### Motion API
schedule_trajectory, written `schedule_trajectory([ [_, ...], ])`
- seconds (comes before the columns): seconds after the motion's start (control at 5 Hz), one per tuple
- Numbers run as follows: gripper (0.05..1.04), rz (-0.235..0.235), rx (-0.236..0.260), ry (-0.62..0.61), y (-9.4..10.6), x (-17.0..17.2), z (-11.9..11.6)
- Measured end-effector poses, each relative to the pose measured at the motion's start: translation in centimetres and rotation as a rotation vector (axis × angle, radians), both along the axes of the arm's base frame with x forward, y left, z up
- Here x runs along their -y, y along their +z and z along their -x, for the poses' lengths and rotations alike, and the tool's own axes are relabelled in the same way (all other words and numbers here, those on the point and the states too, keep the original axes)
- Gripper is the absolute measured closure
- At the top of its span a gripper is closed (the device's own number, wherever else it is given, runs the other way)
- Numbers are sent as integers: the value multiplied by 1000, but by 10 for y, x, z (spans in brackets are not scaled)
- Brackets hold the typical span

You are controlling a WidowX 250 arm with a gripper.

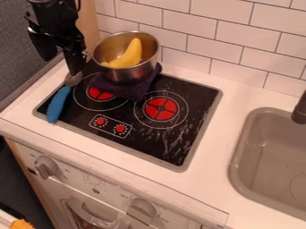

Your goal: Take the banana out of the silver pot

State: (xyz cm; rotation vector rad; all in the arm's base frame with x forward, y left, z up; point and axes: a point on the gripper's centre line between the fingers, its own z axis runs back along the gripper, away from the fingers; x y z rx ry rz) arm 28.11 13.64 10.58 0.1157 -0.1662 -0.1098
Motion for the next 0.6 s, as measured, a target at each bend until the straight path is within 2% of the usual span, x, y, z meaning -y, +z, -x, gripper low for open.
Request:
schedule_trajectory([
  [0.2, 77, 27, -41, 16, -11, 2, 0],
  [0.4, 77, 81, -74, 64, -13, 11, -39],
  [0.6, 77, 123, -76, 76, -15, 28, -82],
])
